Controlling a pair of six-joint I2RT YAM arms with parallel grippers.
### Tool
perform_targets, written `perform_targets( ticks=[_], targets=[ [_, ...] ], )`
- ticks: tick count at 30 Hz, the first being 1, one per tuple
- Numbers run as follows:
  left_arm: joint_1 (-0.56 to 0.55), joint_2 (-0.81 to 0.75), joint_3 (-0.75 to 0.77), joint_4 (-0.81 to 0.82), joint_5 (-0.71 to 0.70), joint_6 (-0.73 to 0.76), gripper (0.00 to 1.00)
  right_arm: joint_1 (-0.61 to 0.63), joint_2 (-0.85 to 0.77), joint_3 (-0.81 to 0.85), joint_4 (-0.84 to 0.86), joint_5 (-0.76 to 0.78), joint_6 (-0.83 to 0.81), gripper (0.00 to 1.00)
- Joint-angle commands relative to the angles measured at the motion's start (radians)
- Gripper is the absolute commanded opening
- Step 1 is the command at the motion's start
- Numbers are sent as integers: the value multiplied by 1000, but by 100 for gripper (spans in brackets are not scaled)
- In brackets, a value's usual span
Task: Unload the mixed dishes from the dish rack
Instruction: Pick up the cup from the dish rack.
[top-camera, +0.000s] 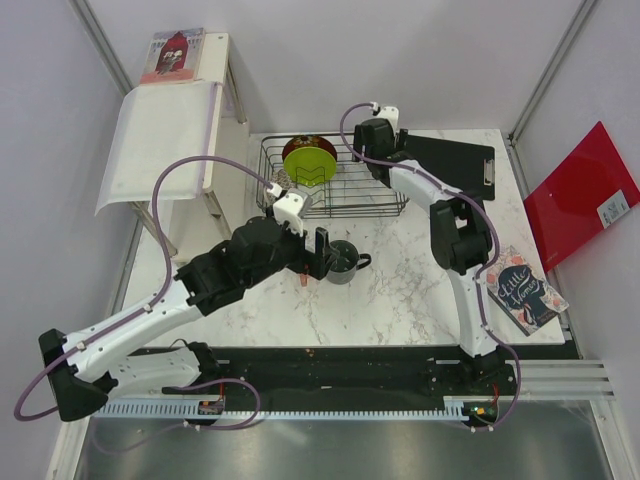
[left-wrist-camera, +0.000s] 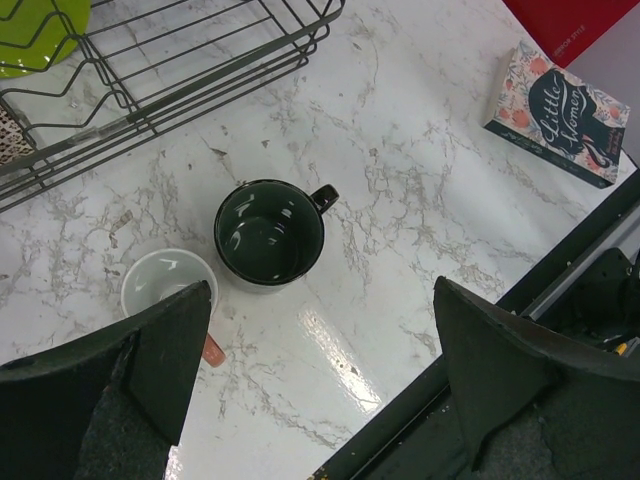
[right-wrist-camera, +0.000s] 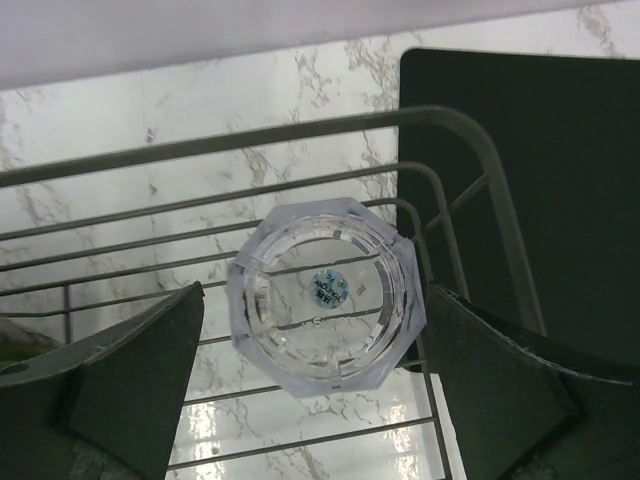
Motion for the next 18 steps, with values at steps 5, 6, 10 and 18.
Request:
perform_targets(
  ticks=[5, 6, 10, 18],
  targets=[
    [3, 41, -6, 45, 3, 28, 98, -19, 53, 62, 5, -11, 62, 96],
    [3, 45, -1, 48, 15, 26, 98, -20, 50, 57, 4, -16, 74, 94],
    [3, 78, 13, 49, 41, 18, 97, -20, 32, 52, 13, -19, 82, 78],
    [3, 75, 1, 48, 42, 1, 96, -19, -34, -38, 65, 22, 80, 27]
  ],
)
